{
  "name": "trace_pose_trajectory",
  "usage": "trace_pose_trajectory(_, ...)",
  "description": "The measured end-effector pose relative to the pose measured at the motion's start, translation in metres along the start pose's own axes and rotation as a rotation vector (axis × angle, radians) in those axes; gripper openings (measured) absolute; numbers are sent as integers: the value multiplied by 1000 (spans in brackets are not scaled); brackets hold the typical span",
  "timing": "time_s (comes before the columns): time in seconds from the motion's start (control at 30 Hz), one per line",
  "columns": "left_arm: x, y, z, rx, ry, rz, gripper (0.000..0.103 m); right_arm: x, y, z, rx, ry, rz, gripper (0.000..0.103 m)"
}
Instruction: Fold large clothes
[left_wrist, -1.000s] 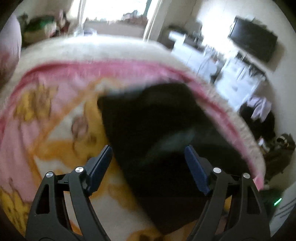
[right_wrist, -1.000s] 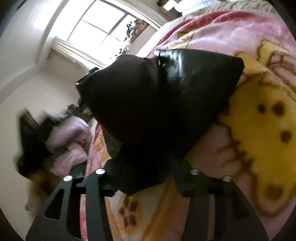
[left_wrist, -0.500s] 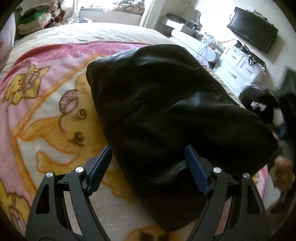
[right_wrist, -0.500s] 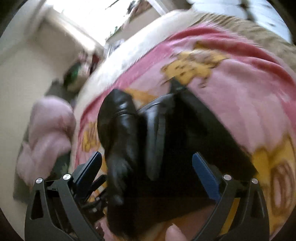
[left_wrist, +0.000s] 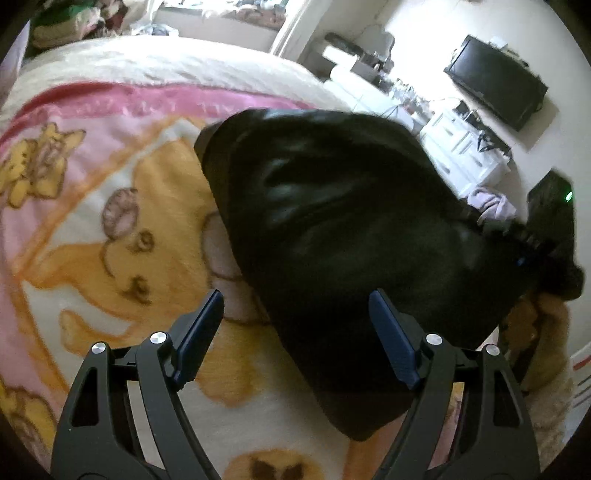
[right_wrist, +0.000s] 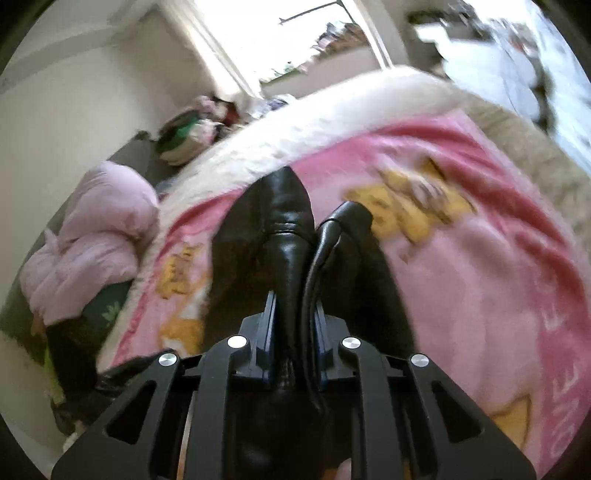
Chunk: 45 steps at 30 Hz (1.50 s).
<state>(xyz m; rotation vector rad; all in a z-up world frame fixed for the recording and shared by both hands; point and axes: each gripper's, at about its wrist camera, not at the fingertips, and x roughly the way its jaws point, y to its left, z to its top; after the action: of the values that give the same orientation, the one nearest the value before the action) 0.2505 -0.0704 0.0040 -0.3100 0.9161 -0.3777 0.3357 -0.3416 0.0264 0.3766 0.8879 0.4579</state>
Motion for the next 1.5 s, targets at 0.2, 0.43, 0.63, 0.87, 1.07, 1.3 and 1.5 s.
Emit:
trace_pose_trajectory(0.2,42,-1,-9,-94,80,-51,90,20,-45,-30,56,-49,-107,40)
trace_pose_trajectory(0.43,49,-5,-11,-119,89,-86,94,-33,-58,-22,207,-83,117,86)
trace_pose_trajectory(0.63,55,-17,-14,-116,114,-116,94,-15,-62,-33,200,104,200,95)
trace_pose_trajectory(0.87,70,-24,-15,-103,135,-117,93,23,-82,-51,249,227,186,72)
trace_pose_trajectory(1.07,66,-9,-6,-108,137,-101,88,22,-60,-72,293,231,209,62)
trace_pose_trajectory(1.3,50,6,-2,-68,109,-24,88,19,-24,-85,233,215,112,74)
trace_pose_trajectory(1.5,49,-13,-5,30,104,41,88,-43,-7,-54,148,44,-69,84)
